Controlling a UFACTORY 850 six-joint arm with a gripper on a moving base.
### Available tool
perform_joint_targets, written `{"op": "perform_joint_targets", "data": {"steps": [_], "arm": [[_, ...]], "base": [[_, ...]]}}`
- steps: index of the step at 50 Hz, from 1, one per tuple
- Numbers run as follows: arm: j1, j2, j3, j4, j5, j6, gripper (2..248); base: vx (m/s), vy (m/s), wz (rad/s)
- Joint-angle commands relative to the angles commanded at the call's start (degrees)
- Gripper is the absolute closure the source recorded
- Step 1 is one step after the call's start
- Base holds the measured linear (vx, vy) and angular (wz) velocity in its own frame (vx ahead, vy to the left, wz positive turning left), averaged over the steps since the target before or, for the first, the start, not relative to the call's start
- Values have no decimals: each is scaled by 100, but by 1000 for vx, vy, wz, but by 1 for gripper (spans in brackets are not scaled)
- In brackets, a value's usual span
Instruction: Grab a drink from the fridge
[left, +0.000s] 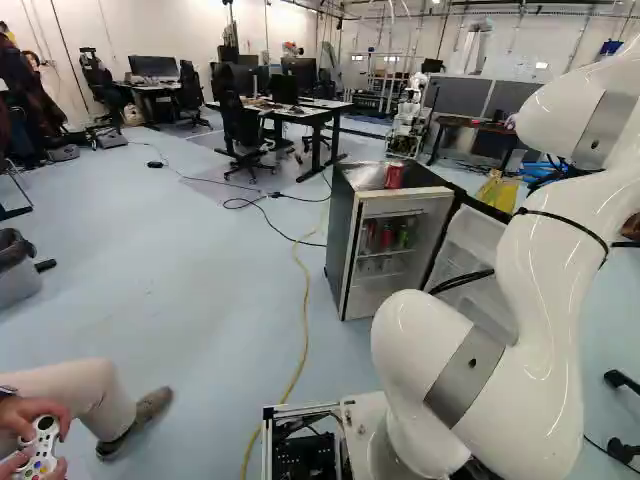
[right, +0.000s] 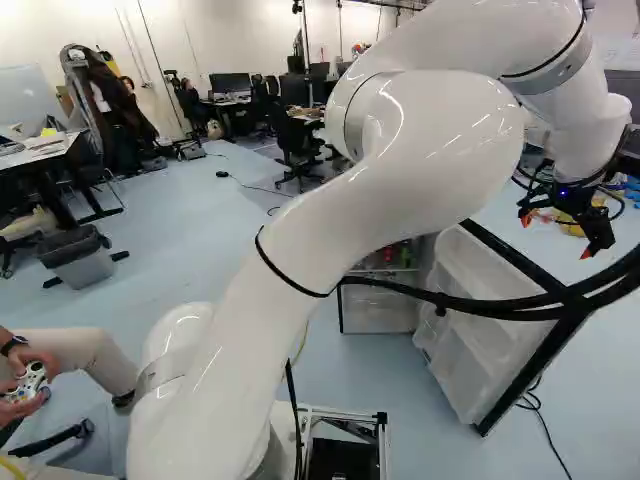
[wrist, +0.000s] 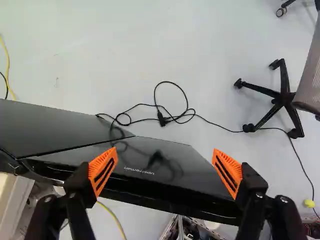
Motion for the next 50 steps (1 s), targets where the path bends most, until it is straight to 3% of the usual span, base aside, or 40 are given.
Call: {"op": "perform_joint_targets", "data": {"steps": [50], "arm": [[-1,-591,-178,0,0,0,3]], "base": [[0,0,0]]}}
